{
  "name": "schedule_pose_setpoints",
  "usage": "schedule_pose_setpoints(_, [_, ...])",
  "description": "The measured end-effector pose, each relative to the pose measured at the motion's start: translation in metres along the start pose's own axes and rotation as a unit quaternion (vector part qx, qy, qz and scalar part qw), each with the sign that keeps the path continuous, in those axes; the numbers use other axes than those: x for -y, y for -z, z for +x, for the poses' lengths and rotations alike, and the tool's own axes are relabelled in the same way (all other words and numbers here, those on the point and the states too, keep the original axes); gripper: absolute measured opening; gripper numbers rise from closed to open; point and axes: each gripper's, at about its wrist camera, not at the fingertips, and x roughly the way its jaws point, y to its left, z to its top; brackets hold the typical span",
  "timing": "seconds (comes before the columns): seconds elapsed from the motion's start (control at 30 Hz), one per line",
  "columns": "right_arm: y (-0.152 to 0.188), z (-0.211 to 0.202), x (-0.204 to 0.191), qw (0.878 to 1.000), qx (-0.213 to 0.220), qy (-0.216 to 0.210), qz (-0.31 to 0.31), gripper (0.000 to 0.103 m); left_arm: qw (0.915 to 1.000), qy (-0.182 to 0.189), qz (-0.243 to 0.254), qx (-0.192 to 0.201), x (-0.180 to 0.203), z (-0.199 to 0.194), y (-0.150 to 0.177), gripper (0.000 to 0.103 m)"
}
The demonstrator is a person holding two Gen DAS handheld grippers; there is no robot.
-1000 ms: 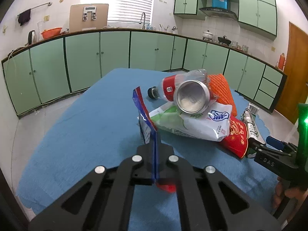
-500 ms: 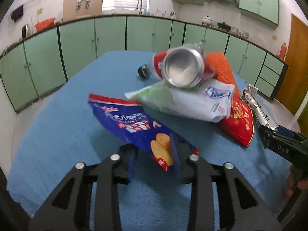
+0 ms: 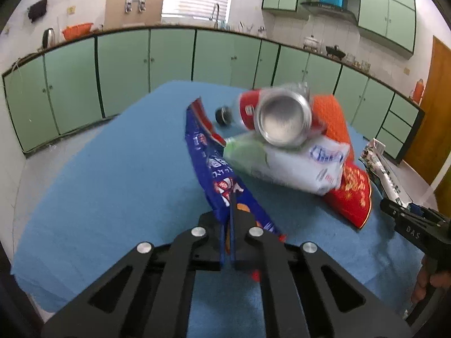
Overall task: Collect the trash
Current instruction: 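Grasp the blue snack bag with the left tool while the right grasps the milk pouch, then carry snack bag and milk pouch over the bin and open both tools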
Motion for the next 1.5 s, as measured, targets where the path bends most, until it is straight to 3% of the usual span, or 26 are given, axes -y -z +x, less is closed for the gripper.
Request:
schedule_pose_setpoints(0.17, [-0.007, -0.025, 0.004, 1.000, 0.019, -0.006, 0.005, 0.046, 0.9996, -0.005, 0.009, 0.028, 0.006, -0.024, -0.011, 0.000])
schedule_pose_setpoints(0.5, [-0.019, -0.080, 0.026, 0.999, 0.045, 0.004, 0.022, 0.046, 0.9966, 0.028, 0.038, 0.067, 0.045, -0.061, -0.024, 0.000])
schedule_pose_setpoints(0.8, [-0.019, -0.127, 0.052, 0.996, 0.078, 0.020, 0.035, 0.046, 0.9882, 0.107, 0.066, 0.087, 0.095, -0.083, -0.030, 0.000])
schedule_pose_setpoints(1.1, [0.009, -0.153, 0.113, 0.990, 0.077, 0.084, 0.082, 0.046, 0.9629, 0.221, 0.134, 0.077, 0.190, -0.081, -0.015, 0.000])
schedule_pose_setpoints(1.5, [0.054, -0.152, 0.196, 0.976, 0.037, 0.152, 0.151, 0.046, 0.9315, 0.307, 0.194, 0.022, 0.300, -0.045, 0.029, 0.000])
